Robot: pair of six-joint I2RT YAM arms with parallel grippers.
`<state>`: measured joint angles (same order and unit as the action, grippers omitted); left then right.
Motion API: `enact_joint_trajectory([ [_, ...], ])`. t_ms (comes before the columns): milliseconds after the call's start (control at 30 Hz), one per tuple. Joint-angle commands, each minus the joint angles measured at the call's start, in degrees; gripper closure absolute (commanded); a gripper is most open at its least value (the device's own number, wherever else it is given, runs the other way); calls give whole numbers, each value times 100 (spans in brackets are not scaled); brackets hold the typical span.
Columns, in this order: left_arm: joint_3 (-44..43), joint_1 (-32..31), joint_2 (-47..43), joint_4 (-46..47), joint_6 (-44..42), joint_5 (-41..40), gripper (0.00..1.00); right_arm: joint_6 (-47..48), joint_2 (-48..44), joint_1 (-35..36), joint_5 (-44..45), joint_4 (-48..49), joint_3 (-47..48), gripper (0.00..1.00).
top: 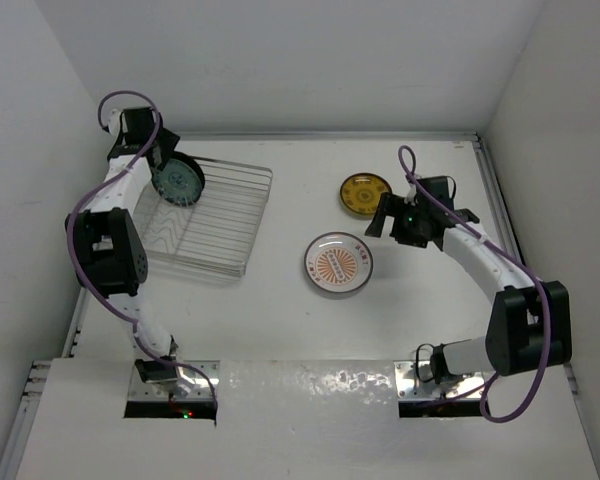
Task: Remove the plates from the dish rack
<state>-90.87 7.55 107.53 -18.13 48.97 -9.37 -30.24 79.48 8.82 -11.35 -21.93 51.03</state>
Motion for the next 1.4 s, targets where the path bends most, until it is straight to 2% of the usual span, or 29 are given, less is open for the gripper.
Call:
enact_joint_trajectory([
  [0,-168,1,58,-15,69,14,53,97,23,59,-148,321,-5,1],
  [200,78,1,14,187,130,-13,54,71,50,67,-200,400,-14,1],
  [333,113,1,102,117,192,-21,67,44,41,59,-218,436,-5,1],
  [733,737,-8,-144,459,253,75,66,-26,146,120,-209,523,-5,1],
  [900,685,-8,-57,521,253,58,67,-35,155,129,-227,541,4,1],
  [1033,676,-8,23,486,271,102,81,-35,155,129,-227,550,-5,1],
  [1067,693,-8,14,486,280,102,87,-35,147,138,-218,550,-5,1],
  [1167,851,-8,-239,512,280,32,95,-35,155,129,-218,541,-5,1],
  [1233,922,-8,-485,530,280,-13,99,-44,146,129,-218,541,-5,1],
  [1367,1246,1,-1038,696,332,5,100,-70,129,138,-227,559,-22,1],
])
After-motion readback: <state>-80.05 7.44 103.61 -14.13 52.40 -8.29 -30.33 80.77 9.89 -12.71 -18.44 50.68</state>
